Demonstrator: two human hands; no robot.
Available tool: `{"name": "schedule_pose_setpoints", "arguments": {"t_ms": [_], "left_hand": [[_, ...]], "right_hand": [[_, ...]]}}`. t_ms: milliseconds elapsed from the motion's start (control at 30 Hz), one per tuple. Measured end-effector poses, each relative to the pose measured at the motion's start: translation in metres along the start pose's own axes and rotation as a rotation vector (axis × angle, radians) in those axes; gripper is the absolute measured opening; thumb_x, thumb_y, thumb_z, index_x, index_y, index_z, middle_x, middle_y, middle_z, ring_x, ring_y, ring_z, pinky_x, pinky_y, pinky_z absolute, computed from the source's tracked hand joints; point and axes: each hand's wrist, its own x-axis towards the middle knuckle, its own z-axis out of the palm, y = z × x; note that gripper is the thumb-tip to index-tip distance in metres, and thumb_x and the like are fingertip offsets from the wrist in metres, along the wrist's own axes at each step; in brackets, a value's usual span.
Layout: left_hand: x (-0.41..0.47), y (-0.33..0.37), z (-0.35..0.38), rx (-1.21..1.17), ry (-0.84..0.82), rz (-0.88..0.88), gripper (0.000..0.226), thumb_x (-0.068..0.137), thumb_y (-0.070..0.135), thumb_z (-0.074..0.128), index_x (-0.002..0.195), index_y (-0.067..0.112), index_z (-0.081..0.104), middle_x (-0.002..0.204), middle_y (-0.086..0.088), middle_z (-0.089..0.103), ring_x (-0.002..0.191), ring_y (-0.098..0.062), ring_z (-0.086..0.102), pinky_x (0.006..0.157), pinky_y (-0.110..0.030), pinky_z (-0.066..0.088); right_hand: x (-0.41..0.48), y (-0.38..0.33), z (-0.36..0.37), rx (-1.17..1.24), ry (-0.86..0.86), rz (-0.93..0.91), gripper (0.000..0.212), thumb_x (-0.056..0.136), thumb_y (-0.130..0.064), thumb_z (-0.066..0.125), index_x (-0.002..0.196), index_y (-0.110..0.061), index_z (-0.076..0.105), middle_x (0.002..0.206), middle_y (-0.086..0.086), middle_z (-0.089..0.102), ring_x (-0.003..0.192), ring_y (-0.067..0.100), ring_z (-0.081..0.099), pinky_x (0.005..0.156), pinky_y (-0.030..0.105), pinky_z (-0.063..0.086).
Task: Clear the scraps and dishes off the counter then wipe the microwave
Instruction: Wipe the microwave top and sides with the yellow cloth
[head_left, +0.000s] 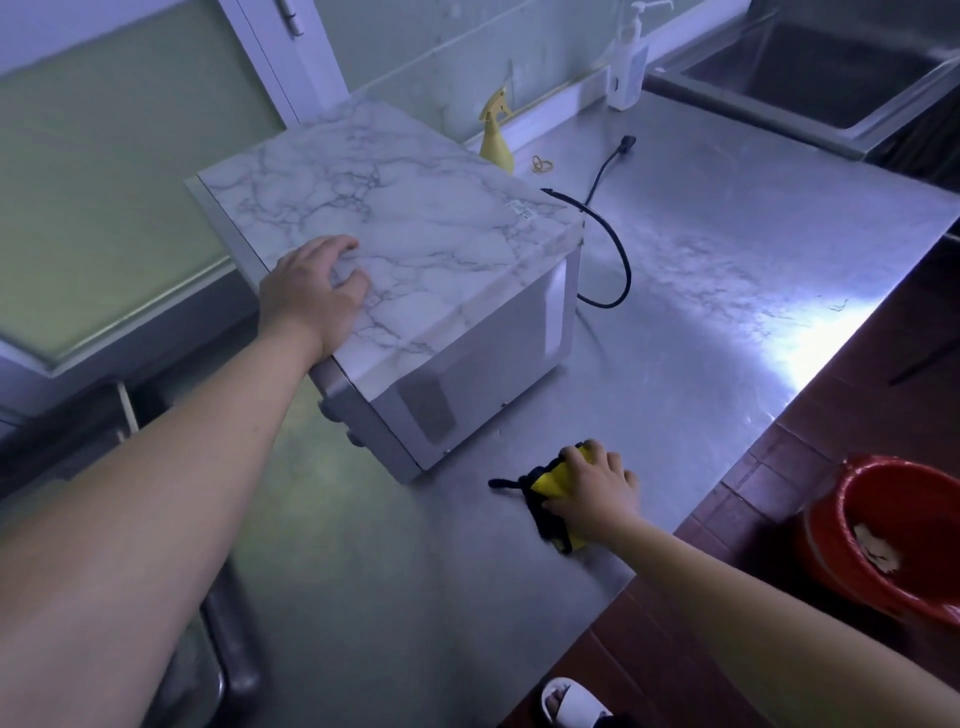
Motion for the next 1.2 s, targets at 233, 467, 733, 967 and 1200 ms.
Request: {"name": "schedule_pose_setpoints", "arguments": {"t_ms": [233, 467, 733, 967, 1200], "left_hand": [[-0.002, 0.001, -0.001, 0.012, -0.012, 0.004, 0.056, 0.087, 0.045, 0.040, 0.139, 0.028, 0.052, 0.149, 0.005, 0.049, 0.137, -0.022, 0.041, 0.115, -0.039, 0.029], [-0.002, 0.000, 0.000, 0.012, -0.001, 0.029, 0.054, 0.092, 0.044, 0.040, 0.142, 0.026, 0.050, 0.151, 0.002, 0.047, 0.139, -0.022, 0.039, 0.117, -0.042, 0.027], [-0.001, -0.003, 0.003, -0.013, -0.018, 0.027, 0.055, 0.093, 0.044, 0.039, 0.144, 0.026, 0.048, 0.154, 0.002, 0.043, 0.142, -0.021, 0.033, 0.120, -0.041, 0.018], [-0.003, -0.003, 0.002, -0.029, -0.003, 0.023, 0.055, 0.092, 0.045, 0.040, 0.143, 0.026, 0.050, 0.153, 0.002, 0.044, 0.142, -0.022, 0.034, 0.120, -0.042, 0.019], [-0.004, 0.000, 0.003, -0.011, 0.048, 0.018, 0.049, 0.091, 0.041, 0.044, 0.137, 0.027, 0.053, 0.148, 0.004, 0.049, 0.138, -0.021, 0.038, 0.118, -0.041, 0.023]], "right_hand": [[-0.033, -0.023, 0.015, 0.461, 0.030, 0.057, 0.060, 0.083, -0.013, 0.070, 0.126, -0.036, 0.034, 0.105, -0.002, 0.055, 0.090, 0.024, 0.060, 0.063, 0.033, 0.050], [-0.069, -0.001, -0.007, 1.242, 0.026, 0.457, 0.035, 0.079, 0.003, 0.077, 0.112, -0.002, 0.069, 0.101, 0.019, 0.074, 0.090, 0.034, 0.071, 0.080, 0.044, 0.060], [-0.090, -0.020, -0.086, 1.023, 0.518, 0.195, 0.048, 0.075, 0.010, 0.074, 0.095, -0.034, 0.070, 0.078, -0.019, 0.075, 0.080, -0.001, 0.070, 0.060, 0.013, 0.052], [-0.022, -0.078, -0.184, 1.043, 0.799, 0.053, 0.046, 0.076, -0.008, 0.069, 0.108, -0.040, 0.063, 0.090, -0.024, 0.067, 0.074, -0.020, 0.060, 0.058, 0.004, 0.046], [0.009, -0.122, -0.165, 1.383, 0.703, 0.018, 0.050, 0.071, 0.002, 0.059, 0.105, -0.032, 0.073, 0.083, -0.016, 0.073, 0.077, 0.005, 0.067, 0.063, 0.019, 0.054]]}}
